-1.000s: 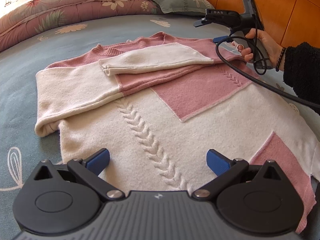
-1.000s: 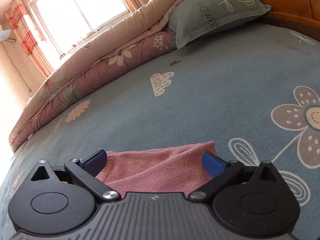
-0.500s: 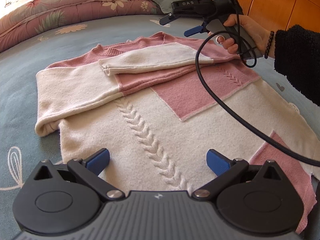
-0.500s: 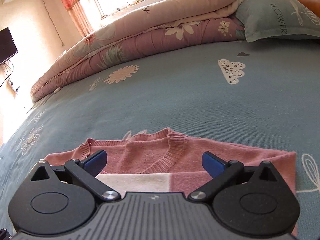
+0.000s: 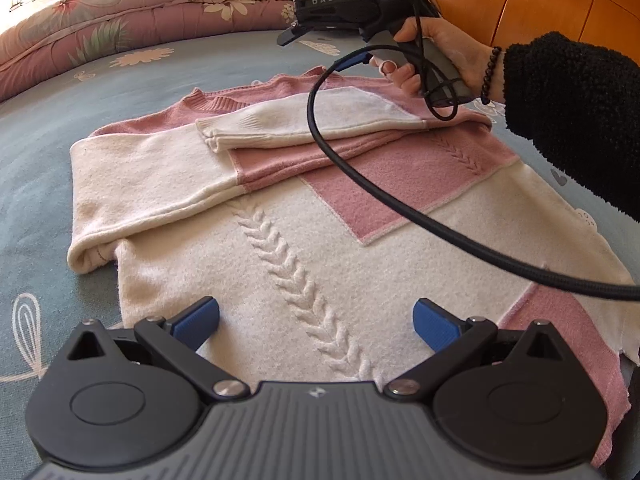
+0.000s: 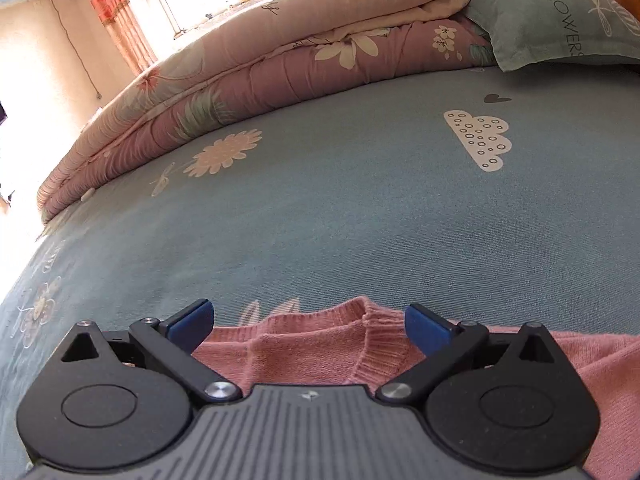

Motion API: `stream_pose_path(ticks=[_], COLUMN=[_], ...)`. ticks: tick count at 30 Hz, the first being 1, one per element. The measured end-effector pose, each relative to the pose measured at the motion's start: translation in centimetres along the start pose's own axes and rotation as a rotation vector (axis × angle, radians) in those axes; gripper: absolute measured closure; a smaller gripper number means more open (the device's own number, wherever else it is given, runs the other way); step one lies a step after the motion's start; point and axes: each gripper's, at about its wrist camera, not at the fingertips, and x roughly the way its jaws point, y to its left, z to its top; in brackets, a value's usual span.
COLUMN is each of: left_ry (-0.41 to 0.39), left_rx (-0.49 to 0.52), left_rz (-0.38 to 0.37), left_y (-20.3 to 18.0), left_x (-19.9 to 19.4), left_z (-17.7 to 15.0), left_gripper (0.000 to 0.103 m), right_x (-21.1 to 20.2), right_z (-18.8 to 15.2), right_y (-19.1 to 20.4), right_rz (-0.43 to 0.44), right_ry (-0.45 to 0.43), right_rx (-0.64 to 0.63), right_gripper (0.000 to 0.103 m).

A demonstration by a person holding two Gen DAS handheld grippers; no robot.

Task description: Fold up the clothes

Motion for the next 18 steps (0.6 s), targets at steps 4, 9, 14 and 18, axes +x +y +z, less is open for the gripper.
stream_pose_path(ticks=[4, 9, 14, 18], left_ry=[-0.001, -0.002, -0.003, 0.0], left_rx=[0.011, 0.0, 0.001, 0.016], left_rz=[0.006, -0.005, -0.005, 0.003], left_y=[-0.1, 0.0, 0.0, -0.5], left_x=[0.1, -0.1, -0.2, -0.4], left_z=[-0.1, 0.0, -0.1, -0.1], left_gripper=[0.001, 0.001, 0.001, 0.001], right_x=[2.0, 0.7, -0.9, -3.8], right_z=[-0.7, -0.7, -1.9, -2.7], right_y=[0.5, 5.4, 10.9, 13.4], right_rz=[-0.032, 0.117, 0.145, 0.099], right_ry=[0.085, 0.075, 0.126, 0.141], right_rx=[0.001, -0.069, -0.263, -0.4], right_gripper=[0.0, 0.0, 0.0, 0.0])
